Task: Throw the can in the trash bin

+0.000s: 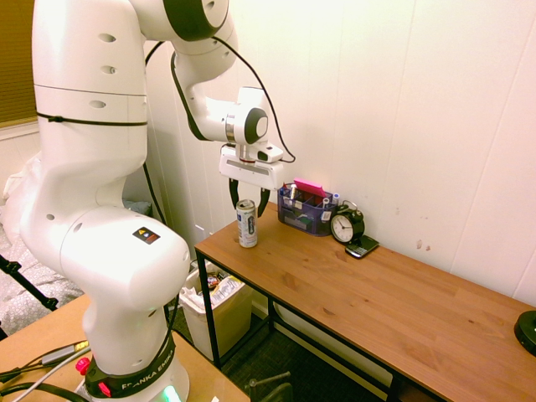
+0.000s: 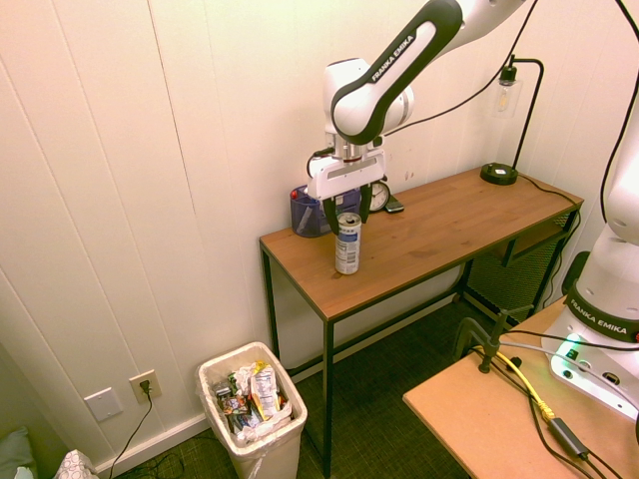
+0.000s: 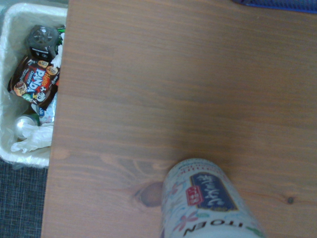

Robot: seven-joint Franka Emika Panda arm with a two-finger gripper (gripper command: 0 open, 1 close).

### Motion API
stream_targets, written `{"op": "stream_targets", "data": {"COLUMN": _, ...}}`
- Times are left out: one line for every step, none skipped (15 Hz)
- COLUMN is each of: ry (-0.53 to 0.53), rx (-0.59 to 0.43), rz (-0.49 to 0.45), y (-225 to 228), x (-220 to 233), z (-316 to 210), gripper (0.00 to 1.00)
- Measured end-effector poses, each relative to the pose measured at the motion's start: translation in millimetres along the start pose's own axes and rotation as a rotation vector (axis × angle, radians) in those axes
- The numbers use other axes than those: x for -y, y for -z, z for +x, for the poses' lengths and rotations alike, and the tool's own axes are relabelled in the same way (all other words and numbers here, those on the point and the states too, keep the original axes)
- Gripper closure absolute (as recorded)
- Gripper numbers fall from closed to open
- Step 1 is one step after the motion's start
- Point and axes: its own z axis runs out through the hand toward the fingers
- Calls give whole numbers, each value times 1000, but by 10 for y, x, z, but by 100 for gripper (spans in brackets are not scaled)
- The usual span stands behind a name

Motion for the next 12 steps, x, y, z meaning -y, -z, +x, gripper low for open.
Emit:
{"op": "stream_targets", "data": {"ry": -5, "rx": 0, "rz": 0, "y": -21, "x": -2, "z": 27, "gripper": 0}}
{"op": "stream_targets", "data": {"ry": -6, "rx": 0, "rz": -1, "y": -29, "x": -6, "z": 35, "gripper": 100}}
{"op": "stream_targets", "data": {"ry": -5, "rx": 0, "rz": -1, "y": -28, "x": -3, "z": 31, "gripper": 100}}
{"op": "stream_targets", "data": {"ry": -4, "rx": 0, "rz": -1, "y": -29, "x": 0, "z": 25, "gripper": 100}}
{"op": "stream_targets", "data": {"ry": -3, "rx": 1, "rz": -1, "y": -29, "x": 3, "z": 19, "gripper": 100}}
{"op": "stream_targets", "data": {"ry": -2, "rx": 2, "rz": 0, "y": -29, "x": 6, "z": 15, "gripper": 100}}
{"op": "stream_targets", "data": {"ry": -2, "rx": 2, "rz": 0, "y": -29, "x": 7, "z": 12, "gripper": 100}}
{"op": "stream_targets", "data": {"ry": 0, "rx": 2, "rz": 0, "y": -30, "x": 10, "z": 7, "gripper": 100}}
{"op": "stream_targets", "data": {"ry": 1, "rx": 2, "rz": -1, "y": -30, "x": 13, "z": 1, "gripper": 100}}
{"op": "stream_targets", "data": {"ry": 1, "rx": 3, "rz": -1, "y": -31, "x": 14, "z": -2, "gripper": 100}}
{"op": "stream_targets", "data": {"ry": 1, "rx": 4, "rz": -2, "y": -32, "x": 13, "z": -3, "gripper": 100}}
{"op": "stream_targets", "data": {"ry": 1, "rx": 4, "rz": -2, "y": -34, "x": 13, "z": -4, "gripper": 100}}
